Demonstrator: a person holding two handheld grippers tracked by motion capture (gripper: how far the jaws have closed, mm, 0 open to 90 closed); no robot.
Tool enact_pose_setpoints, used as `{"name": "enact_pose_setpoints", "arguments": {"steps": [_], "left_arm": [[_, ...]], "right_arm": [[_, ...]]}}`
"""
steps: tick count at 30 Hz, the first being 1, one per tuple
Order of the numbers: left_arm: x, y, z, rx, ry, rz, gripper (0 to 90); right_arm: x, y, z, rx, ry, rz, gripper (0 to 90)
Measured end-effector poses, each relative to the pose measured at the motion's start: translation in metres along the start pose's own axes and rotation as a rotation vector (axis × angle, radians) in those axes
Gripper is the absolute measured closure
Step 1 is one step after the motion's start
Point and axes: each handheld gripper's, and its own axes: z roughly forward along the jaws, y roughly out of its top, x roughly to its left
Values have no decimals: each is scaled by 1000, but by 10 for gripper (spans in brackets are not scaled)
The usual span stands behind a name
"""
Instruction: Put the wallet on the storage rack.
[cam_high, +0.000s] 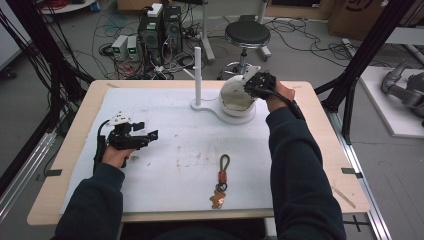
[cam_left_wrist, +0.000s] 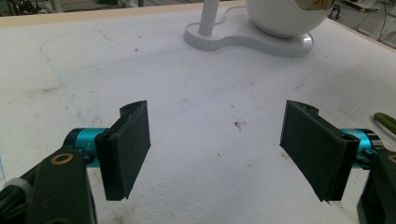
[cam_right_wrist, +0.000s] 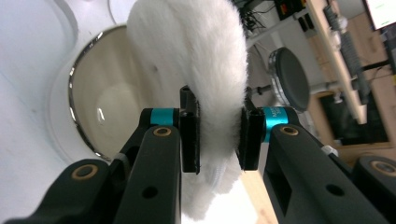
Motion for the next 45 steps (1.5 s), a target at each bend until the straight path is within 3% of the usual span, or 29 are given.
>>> {"name": "enact_pose_setpoints", "arguments": {"steps": [3,7,10,11,13,14,16,18,20,22,24,26,28,31,35,45], "left_arm": [[0,0,0,1,-3,-3,241],[-1,0,0,-2,-14,-11,241],[-1,0,0,-5,-16,-13,241],[-1,0,0,-7,-16,-17,241],[-1,0,0,-5,-18,-18,241],[-1,0,0,-4,-19,-18,241],[-1,0,0,-5,-19,-20,241],[-1,0,0,-6,-22,-22,241],[-1,0,0,-3,-30,-26,241],[-1,1,-2,-12,-53,-44,241],[-2,2,-4,-47,-53,-47,241],[-2,4,-6,-78,-46,-42,223],[-2,4,-8,-91,-35,-42,197],[-2,4,-8,-96,-31,-45,197],[-3,5,-8,-111,-35,-42,215],[-4,4,-7,-106,-33,-42,220]], "right_arm": [[7,6,7,18,-16,-39,757],[17,10,21,48,5,-64,756],[23,10,31,84,28,-52,756],[24,9,33,74,20,-36,756],[22,4,35,41,23,40,734],[21,2,34,33,29,87,681],[18,-3,33,-7,64,222,489],[14,-11,28,-65,110,335,457],[11,-18,19,-113,135,415,410],[8,-26,9,-156,190,514,388],[8,-34,1,-193,179,539,386],[13,-46,-9,-235,98,535,376],[13,-58,-15,-188,128,579,332],[18,-83,-27,-184,151,669,312],[33,-110,-41,-216,180,737,284],[78,-144,-56,-220,206,760,237]]}}
